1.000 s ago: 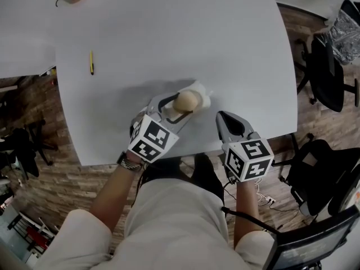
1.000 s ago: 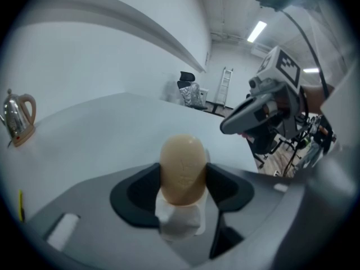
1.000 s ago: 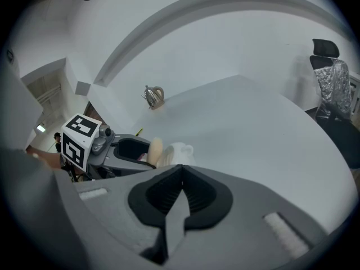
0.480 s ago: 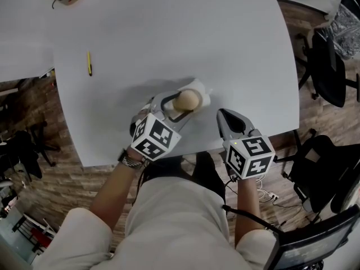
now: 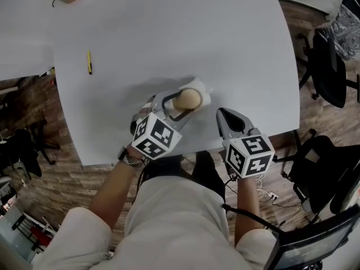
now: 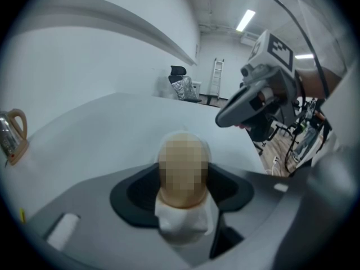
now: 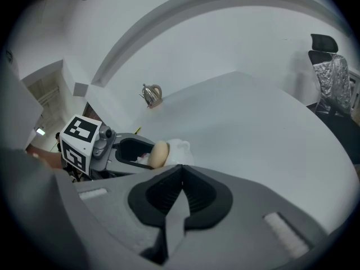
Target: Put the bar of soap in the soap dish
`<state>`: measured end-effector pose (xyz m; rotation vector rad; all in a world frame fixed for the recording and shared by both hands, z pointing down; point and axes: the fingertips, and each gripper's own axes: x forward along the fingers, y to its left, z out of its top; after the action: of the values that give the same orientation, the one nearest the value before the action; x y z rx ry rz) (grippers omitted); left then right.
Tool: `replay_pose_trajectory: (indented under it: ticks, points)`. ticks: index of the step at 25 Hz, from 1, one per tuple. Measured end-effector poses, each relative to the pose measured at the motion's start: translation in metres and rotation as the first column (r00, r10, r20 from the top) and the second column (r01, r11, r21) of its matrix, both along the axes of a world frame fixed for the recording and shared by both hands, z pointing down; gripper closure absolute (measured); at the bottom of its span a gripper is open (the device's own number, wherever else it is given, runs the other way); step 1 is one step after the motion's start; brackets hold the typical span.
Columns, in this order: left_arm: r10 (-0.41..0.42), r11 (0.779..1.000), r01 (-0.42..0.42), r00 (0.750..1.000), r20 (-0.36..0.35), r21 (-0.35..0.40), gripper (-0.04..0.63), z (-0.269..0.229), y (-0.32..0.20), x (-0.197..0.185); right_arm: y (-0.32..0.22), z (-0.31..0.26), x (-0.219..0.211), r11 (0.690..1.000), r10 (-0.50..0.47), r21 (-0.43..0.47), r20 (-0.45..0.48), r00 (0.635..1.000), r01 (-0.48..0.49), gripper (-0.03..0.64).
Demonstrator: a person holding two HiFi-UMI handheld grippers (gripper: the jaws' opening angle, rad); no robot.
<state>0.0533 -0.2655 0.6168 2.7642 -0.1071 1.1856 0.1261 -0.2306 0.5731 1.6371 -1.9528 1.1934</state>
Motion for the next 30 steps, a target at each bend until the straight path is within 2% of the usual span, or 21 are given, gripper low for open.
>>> replay_pose_trajectory:
  ticks: [5, 17, 30]
  points:
    - [-0.001, 1.000, 0.001, 1.000, -0.004, 0.007, 0.324, 0.0006, 0.0006, 0.0003, 0.0020, 0.0010, -0.0002, 1.000, -0.003, -0.007, 0.001, 1.000, 0.003, 0.614]
    - [-0.001, 0.999, 0.001, 1.000, -0.003, -0.049, 0.319, 0.0038, 0.0013, 0.0015, 0.0001, -0.0015, -0.0036, 1.000, -0.030, -0.007, 0.003, 1.000, 0.030, 0.614]
    - [-0.038, 0.998, 0.037, 0.999, -0.023, -0.046, 0.314, 0.0043, -0.0020, 0.0043, 0.0040, -0.0062, 0.0010, 0.999, -0.052, -0.016, -0.006, 0.999, 0.052, 0.614]
